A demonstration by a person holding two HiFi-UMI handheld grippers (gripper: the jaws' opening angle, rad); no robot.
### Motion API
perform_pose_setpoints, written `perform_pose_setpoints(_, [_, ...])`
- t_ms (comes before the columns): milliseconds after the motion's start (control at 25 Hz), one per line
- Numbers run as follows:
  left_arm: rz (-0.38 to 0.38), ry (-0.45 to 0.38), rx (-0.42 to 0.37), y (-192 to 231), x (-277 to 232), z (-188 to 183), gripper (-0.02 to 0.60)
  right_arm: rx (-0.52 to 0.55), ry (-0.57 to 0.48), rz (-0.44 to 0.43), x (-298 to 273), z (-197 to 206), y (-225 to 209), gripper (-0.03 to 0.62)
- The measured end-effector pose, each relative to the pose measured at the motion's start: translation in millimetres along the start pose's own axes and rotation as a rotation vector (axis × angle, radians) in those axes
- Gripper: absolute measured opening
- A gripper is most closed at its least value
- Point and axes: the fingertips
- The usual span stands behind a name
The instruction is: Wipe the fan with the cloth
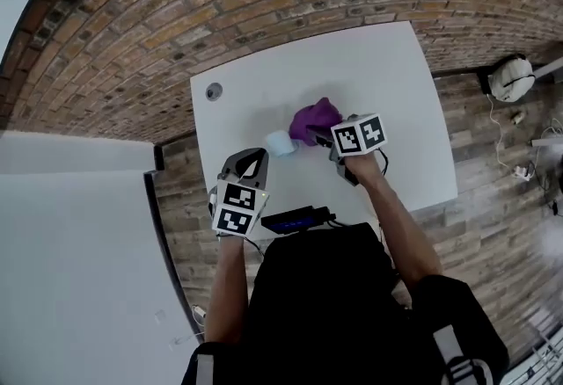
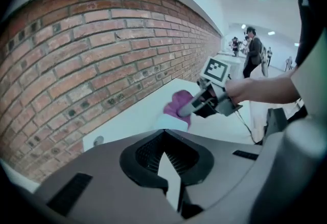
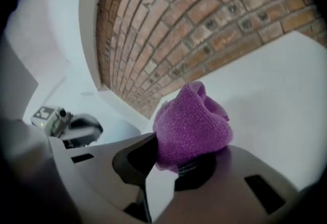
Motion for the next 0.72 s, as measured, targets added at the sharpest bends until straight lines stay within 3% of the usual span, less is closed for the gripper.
perform_pose_setpoints(120, [0.178, 0.027, 0.087, -20.3, 1.0, 22.0, 0.002, 0.138, -0.087, -0.050, 10.5, -63.3, 34.5, 0.069])
perform_pose_setpoints(240, [0.291, 0.035, 0.136, -34.6, -14.4, 28.0, 0.002, 0.284, 0.040, -0.117, -11.3, -74.3, 69.5, 0.069])
perform_pose_setpoints(320, [0.332, 0.032, 0.164, -37.1, -24.2, 26.4, 0.002, 0.324, 0.123, -0.120, -23.9, -63.9, 76.1, 0.069])
perform_pose_setpoints(520, [0.307, 0.041, 0.162, -22.1, -30.2, 25.2, 0.002, 0.217, 0.101, -0.154, -12.1, -46.6, 71.9, 0.069])
perform_pose_setpoints(720, [0.246, 0.043, 0.158, 1.7, -38.7, 15.2, 0.002, 0.087, 0.023, -0.094, 4.3, -15.7, 58.4, 0.069])
Point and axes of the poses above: the fingertips, and each gripper's own axes: x backward along the fingers, y to its left, z out of its underside, and after that the axes turned 14 degrees about y, right-handed
